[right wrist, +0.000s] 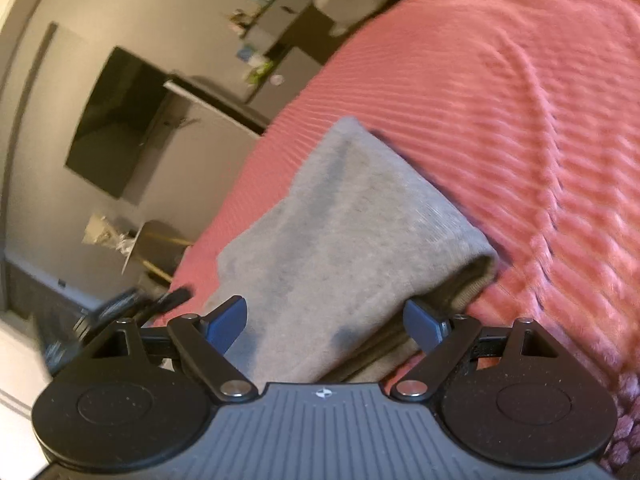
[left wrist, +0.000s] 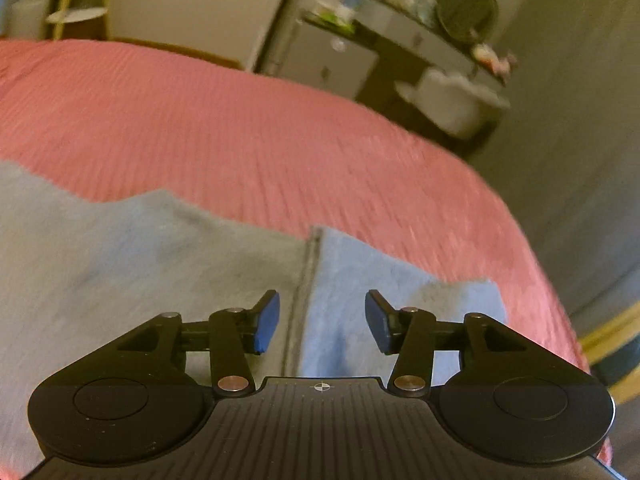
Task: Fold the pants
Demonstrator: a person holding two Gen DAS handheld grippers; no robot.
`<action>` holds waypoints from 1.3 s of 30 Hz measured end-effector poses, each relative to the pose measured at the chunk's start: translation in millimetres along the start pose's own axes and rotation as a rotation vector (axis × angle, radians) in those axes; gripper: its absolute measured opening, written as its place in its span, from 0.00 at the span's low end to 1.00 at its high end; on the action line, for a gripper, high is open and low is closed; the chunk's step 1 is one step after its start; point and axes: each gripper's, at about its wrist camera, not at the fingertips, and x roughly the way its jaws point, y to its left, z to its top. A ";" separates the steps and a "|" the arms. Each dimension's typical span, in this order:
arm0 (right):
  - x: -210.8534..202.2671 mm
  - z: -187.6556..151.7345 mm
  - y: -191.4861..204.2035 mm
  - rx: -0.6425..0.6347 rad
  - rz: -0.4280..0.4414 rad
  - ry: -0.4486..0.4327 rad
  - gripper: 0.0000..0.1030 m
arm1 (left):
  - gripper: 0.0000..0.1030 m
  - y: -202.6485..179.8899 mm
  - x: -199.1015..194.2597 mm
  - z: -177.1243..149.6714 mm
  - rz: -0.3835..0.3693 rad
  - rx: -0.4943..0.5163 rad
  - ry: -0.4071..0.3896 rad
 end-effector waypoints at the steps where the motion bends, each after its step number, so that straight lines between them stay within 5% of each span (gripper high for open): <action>1: -4.4 1.0 3.8 -0.026 0.001 -0.015 0.83 | 0.43 -4.1 10.6 1.3 0.012 0.019 0.023; 6: -18.1 8.0 17.5 -0.204 -0.098 -0.153 0.83 | 0.34 -13.1 65.2 3.3 0.073 0.076 0.124; 10: 5.2 11.6 7.4 -0.207 -0.170 -0.104 0.83 | 0.22 -5.1 75.4 6.9 0.043 0.040 0.141; 13: 14.4 13.7 10.0 -0.241 -0.196 -0.110 0.83 | 0.13 8.1 59.6 7.2 -0.008 -0.013 0.082; 18: 19.4 15.2 9.6 -0.244 -0.238 -0.117 0.83 | 0.05 18.0 40.2 -15.0 0.105 -0.035 -0.013; 21: 30.2 14.6 -1.7 -0.206 -0.347 -0.043 0.83 | 0.07 20.5 39.9 -20.0 0.095 -0.062 -0.005; 23: 28.0 15.5 -7.7 -0.144 -0.330 -0.041 0.83 | 0.21 17.2 28.0 -14.8 0.058 -0.045 -0.041; 25: 21.9 16.6 -7.1 -0.127 -0.315 -0.065 0.83 | 0.53 18.5 13.4 -6.6 0.010 -0.069 -0.120; 26: 20.2 15.8 -6.8 -0.127 -0.312 -0.069 0.83 | 0.59 20.1 7.9 -1.6 -0.010 -0.086 -0.152; 35: 21.6 11.1 -4.8 -0.149 -0.300 -0.078 0.83 | 0.53 -1.3 49.9 21.8 0.040 0.061 -0.034; 37: 26.9 11.7 -5.2 -0.161 -0.306 -0.066 0.83 | 0.39 -12.9 66.3 19.8 0.122 0.129 -0.010; 39: 34.1 12.4 -4.3 -0.189 -0.328 -0.055 0.83 | 0.44 -17.7 81.2 15.4 0.242 0.180 -0.027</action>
